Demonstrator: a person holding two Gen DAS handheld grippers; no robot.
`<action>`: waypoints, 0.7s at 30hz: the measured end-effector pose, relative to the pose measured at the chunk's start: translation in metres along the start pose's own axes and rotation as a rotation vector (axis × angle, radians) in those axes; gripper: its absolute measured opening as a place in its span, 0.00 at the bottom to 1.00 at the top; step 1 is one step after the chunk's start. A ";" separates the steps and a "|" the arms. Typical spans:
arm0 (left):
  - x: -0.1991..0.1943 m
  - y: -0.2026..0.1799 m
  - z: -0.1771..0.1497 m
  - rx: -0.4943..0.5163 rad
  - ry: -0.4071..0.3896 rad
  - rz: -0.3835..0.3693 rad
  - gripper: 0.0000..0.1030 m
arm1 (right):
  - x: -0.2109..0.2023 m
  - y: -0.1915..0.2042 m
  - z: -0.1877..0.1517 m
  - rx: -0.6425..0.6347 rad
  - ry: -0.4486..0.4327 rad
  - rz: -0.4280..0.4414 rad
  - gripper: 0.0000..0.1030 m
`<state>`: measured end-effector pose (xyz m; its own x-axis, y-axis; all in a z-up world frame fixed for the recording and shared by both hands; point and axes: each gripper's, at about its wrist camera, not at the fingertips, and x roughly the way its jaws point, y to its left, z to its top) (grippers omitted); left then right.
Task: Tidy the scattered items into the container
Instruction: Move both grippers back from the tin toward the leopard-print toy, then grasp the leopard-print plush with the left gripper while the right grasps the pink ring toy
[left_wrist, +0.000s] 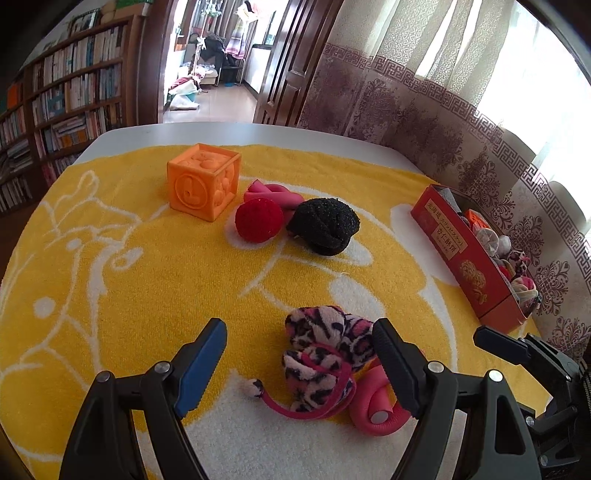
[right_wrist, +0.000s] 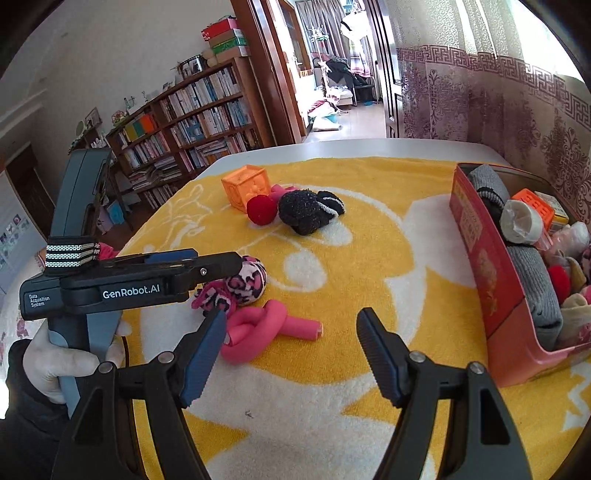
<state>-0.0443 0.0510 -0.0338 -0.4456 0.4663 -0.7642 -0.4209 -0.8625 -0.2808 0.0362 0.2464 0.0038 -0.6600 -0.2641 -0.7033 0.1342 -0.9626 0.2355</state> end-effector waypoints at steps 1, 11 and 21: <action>0.001 -0.001 -0.001 0.007 0.004 -0.006 0.80 | 0.000 -0.001 0.000 0.003 0.001 -0.001 0.74; 0.004 -0.009 -0.011 0.051 0.027 -0.048 0.80 | 0.001 -0.007 -0.006 0.021 0.015 -0.012 0.74; 0.012 -0.010 -0.017 0.039 0.040 -0.095 0.53 | 0.001 -0.004 -0.006 0.013 0.015 -0.006 0.74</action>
<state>-0.0324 0.0622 -0.0499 -0.3708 0.5366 -0.7580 -0.4909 -0.8061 -0.3305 0.0394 0.2496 -0.0024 -0.6496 -0.2590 -0.7148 0.1202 -0.9633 0.2398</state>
